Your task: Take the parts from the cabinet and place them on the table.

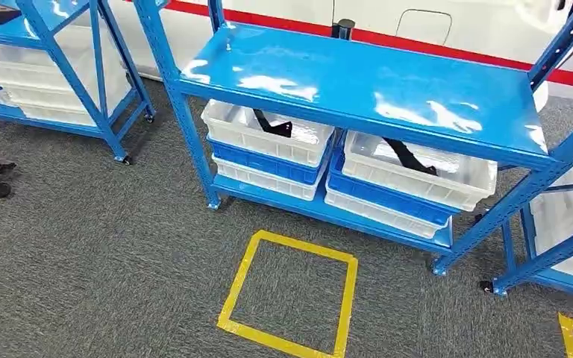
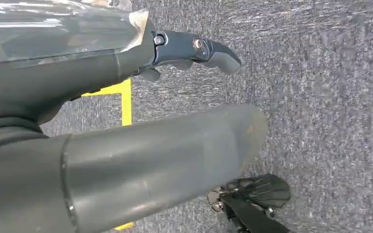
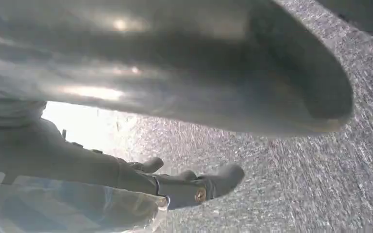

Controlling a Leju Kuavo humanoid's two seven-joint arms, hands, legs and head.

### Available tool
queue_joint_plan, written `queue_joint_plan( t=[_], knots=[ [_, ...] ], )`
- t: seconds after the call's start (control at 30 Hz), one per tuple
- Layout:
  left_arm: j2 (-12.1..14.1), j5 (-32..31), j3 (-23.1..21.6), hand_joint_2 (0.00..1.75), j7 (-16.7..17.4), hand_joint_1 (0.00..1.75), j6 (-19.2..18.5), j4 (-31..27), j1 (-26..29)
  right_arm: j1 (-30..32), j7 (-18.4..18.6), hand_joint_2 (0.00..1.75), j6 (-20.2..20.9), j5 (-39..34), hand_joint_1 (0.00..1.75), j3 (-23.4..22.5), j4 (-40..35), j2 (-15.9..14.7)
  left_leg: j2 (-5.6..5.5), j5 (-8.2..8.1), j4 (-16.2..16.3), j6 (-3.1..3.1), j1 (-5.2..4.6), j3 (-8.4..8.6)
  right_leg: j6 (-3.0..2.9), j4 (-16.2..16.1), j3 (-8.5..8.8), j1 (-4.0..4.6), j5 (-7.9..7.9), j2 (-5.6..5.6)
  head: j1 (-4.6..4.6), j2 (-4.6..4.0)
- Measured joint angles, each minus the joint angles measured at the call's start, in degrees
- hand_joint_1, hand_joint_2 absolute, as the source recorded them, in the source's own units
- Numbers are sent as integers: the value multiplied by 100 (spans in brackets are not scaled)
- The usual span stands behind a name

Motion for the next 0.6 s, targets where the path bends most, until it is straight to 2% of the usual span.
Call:
queue_joint_plan(
  t=[0.03,0.07,0.1,0.13,0.17,0.2,0.23,0.27,0.33,0.37,0.4,0.43,0.5,0.53,0.57,0.6],
  knots=[
    [6,0,0,0,4,0,2,-2,-2,-1,0,0,0,0,0,0,6,6,7,-35,13,-35,-5,70,-95,-12,-30,23,-81,-37,4,0],
    [9,0,0,0,4,0,7,-2,-6,-19,0,0,0,0,0,0,7,13,15,-69,-2,-79,-15,36,-301,-35,-12,59,-271,-102,2,-2],
    [2,0,0,0,4,0,9,0,-6,-29,0,0,0,0,0,0,6,9,26,-107,-17,-129,-17,42,-361,-61,68,90,-135,-81,-13,0],
    [2,0,0,0,4,0,9,0,-1,-8,0,0,0,0,0,0,7,9,28,-66,77,-159,-14,96,-451,-78,27,69,-69,-67,-33,0],
    [2,2,0,0,4,0,9,0,-8,15,0,0,0,0,0,0,13,9,31,-79,92,-177,-2,124,-505,-84,90,52,-73,-49,-22,0],
    [2,2,0,0,4,0,11,0,-13,11,2,0,0,0,0,0,13,20,28,-147,169,-214,14,77,-533,-110,200,18,-75,-49,-33,0],
    [-9,2,0,0,4,0,9,4,-23,-9,2,0,2,2,0,-2,15,13,21,-227,398,-242,17,-32,-550,-109,222,16,-84,-51,-33,0],
    [-15,0,0,0,2,0,9,4,-38,-20,2,0,2,2,0,-2,15,9,20,-338,769,-263,30,-250,-573,-108,225,16,-101,-47,-52,0],
    [-20,0,0,0,2,0,9,7,-36,-14,2,0,0,-6,0,-4,15,11,19,-689,1576,-299,41,-791,-624,-108,248,25,-142,-42,-44,0],
    [-24,0,0,0,2,0,9,7,-28,4,2,0,-2,-13,0,-7,20,11,19,-767,1765,-310,42,-988,-628,-108,277,28,-175,-38,-46,0],
    [-26,-9,0,0,2,0,9,7,-23,21,2,0,-9,-29,0,-13,24,11,21,-690,1680,-308,46,-1036,-625,-108,317,27,-207,-30,-48,0],
    [-26,-17,0,0,2,0,9,7,-23,36,2,0,-9,-31,0,-17,24,15,21,-481,1401,-302,54,-974,-609,-108,368,21,-245,-22,-48,0],
    [-24,-22,0,0,2,0,9,7,-24,40,2,0,-22,-33,0,-37,24,28,24,146,496,-267,57,-642,-573,-110,474,11,-327,-14,-48,0],
    [-24,-24,0,0,2,0,9,7,-24,38,2,0,-24,-35,0,-53,24,28,34,366,171,-233,48,-545,-543,-110,482,20,-368,-11,-55,0],
    [-26,-24,0,0,2,0,7,7,-36,32,2,0,-24,-35,0,-59,24,31,32,-32,227,-186,11,-540,-487,-114,484,63,-413,12,-50,0],
    [-31,-24,-2,0,2,0,4,7,-48,21,2,0,-26,-37,0,-61,24,28,26,-26,221,-151,-7,-524,-444,-165,510,63,-451,2,-50,0]
  ],
)
